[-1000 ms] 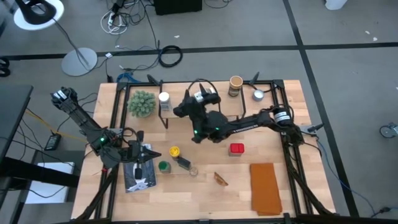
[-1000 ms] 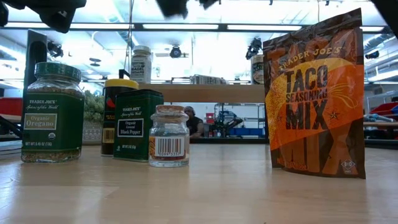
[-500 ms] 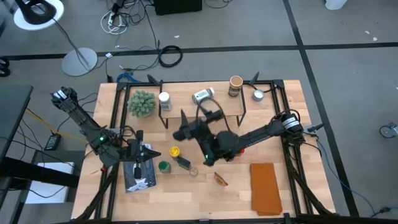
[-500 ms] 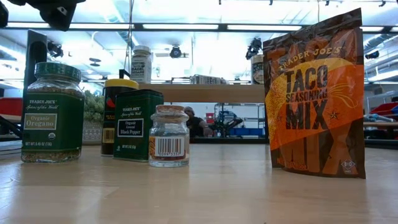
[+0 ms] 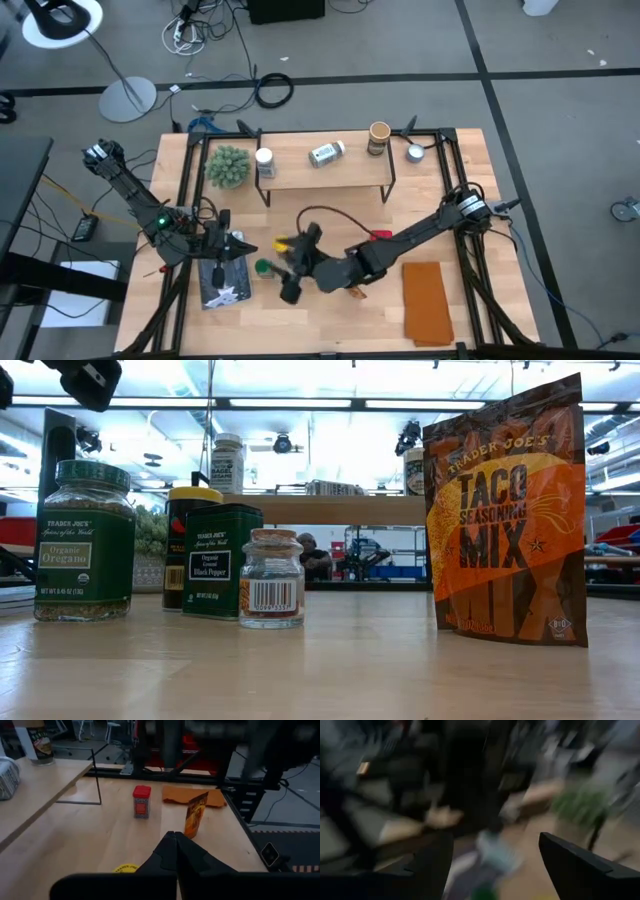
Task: Shelf spices
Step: Put the white seasoning bottle on the shelf aligned with the other white seasoning bottle
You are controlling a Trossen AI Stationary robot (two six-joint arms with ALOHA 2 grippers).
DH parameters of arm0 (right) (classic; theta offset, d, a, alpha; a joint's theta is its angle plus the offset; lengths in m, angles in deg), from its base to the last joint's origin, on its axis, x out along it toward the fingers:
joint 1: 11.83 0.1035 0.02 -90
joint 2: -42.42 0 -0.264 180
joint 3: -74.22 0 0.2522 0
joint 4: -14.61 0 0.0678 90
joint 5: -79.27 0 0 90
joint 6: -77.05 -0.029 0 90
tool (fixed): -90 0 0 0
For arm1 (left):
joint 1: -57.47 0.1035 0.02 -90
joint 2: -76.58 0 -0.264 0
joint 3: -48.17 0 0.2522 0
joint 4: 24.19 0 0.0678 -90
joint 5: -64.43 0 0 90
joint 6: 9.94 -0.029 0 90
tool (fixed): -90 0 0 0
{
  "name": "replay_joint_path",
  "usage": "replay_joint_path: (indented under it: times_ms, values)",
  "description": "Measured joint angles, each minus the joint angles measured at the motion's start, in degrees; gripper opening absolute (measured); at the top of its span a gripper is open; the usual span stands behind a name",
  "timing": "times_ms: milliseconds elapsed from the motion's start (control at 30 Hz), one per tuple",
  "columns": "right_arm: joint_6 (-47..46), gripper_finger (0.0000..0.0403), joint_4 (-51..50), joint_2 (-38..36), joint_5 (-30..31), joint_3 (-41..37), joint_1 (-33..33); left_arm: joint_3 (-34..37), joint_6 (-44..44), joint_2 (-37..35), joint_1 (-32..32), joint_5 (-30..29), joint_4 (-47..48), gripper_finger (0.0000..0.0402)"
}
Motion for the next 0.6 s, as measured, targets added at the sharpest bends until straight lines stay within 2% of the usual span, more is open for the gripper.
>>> replay_joint_path:
  times_ms: [133,300,400,600]
  values:
    - [-12.93,0.0293,-16.42,0.00,-9.26,0.02,0.85,0.00,1.37,0.01,0.00,2.53,0.00,0.0001]
    - [-31.67,0.0293,-40.97,-1.26,-16.11,0.02,3.48,0.00,3.18,0.04,0.00,3.04,0.00,0.0001]
    - [-40.69,0.0293,-53.21,-3.08,-15.52,0.02,6.73,0.00,3.80,0.04,0.00,3.20,-0.02,0.0001]
    - [-60.06,0.0293,-71.45,-9.23,-8.63,0.02,15.74,-0.02,3.86,0.07,0.00,3.23,-0.08,0.0001]
